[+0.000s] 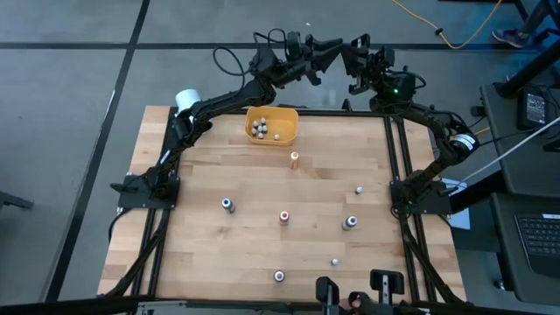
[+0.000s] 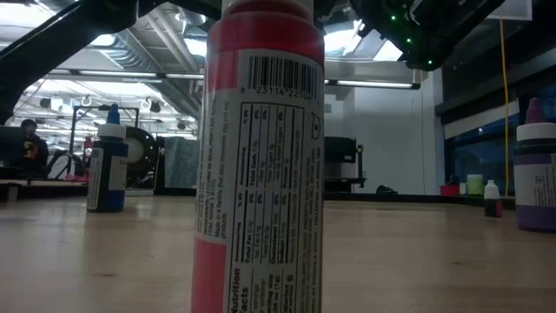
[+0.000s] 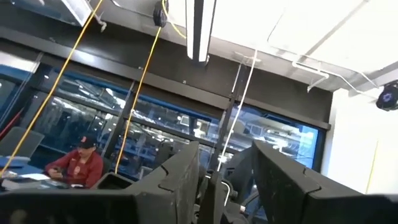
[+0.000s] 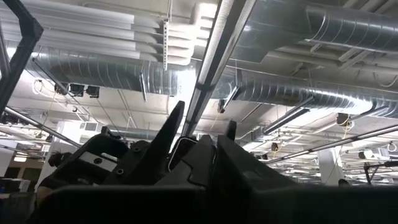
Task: Pick & Place food coloring
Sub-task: Put the small blue food coloring bottle into the yellow bin
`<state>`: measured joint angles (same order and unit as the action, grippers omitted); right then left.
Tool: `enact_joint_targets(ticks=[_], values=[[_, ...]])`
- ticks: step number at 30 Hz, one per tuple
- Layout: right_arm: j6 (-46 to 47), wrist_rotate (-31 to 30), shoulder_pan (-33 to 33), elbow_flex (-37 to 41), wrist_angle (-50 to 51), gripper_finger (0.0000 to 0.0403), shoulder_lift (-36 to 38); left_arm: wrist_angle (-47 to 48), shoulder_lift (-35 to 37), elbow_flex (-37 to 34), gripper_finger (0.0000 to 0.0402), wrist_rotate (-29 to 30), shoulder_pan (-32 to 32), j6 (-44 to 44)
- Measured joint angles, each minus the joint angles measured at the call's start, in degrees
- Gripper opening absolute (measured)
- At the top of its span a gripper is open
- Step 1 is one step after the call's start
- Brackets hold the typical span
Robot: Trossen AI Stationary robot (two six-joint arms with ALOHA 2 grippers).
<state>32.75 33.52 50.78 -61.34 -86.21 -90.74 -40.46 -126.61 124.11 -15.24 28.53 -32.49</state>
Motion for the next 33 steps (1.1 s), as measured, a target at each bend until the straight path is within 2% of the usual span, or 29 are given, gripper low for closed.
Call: enact_joint_targets(ticks=[6, 11, 14, 17, 20, 22, 24, 27, 29, 33], values=[[1.87, 3.49, -0.04, 0.00, -2.04, 0.0022, 0.00, 0.74, 0.00, 0.00, 0.0099, -1.91, 0.04, -1.23], [5.10, 11.19, 0.30, 0.00, -1.74, 0.0022, 0.00, 0.86, 0.80, 0.00, 0.0079, -10.26, 0.59, -0.81], [9.07, 19.22, 1.56, 0.00, 1.46, 0.0022, 0.01, 0.89, 2.14, 0.00, 0.0077, -15.01, 0.89, -0.09], [13.53, 30.17, 2.83, 0.00, 7.68, 0.0022, 0.02, 5.33, 4.16, 0.00, 0.0082, -19.86, 1.37, 0.56], [14.99, 41.26, 3.02, 0.00, 15.98, 0.0022, 0.11, 16.49, 7.18, 0.00, 0.0087, -23.29, 2.61, 6.29], [13.49, 45.15, 2.78, 0.54, 23.02, 0.0022, 1.16, 27.47, 9.80, 0.00, 0.0090, -23.04, 3.65, 13.38], [8.87, 45.15, 2.45, 1.54, 30.66, 0.0022, 3.13, 36.81, 12.16, 0.00, 0.0093, -20.49, 4.44, 21.07], [-2.28, 39.78, 2.45, 2.66, 47.36, 0.0020, 7.19, 46.80, 14.97, 0.00, 0.0097, -16.21, 5.83, 27.45], [-13.44, 34.74, 2.47, 2.75, 63.71, 0.0019, 10.63, 51.12, 16.36, 0.00, 0.0098, -14.25, 6.81, 29.10], [-37.46, 19.08, 1.11, 1.38, 98.29, 0.0018, 17.63, 56.68, 17.96, 0.02, 0.0098, -12.39, 8.52, 29.79]])
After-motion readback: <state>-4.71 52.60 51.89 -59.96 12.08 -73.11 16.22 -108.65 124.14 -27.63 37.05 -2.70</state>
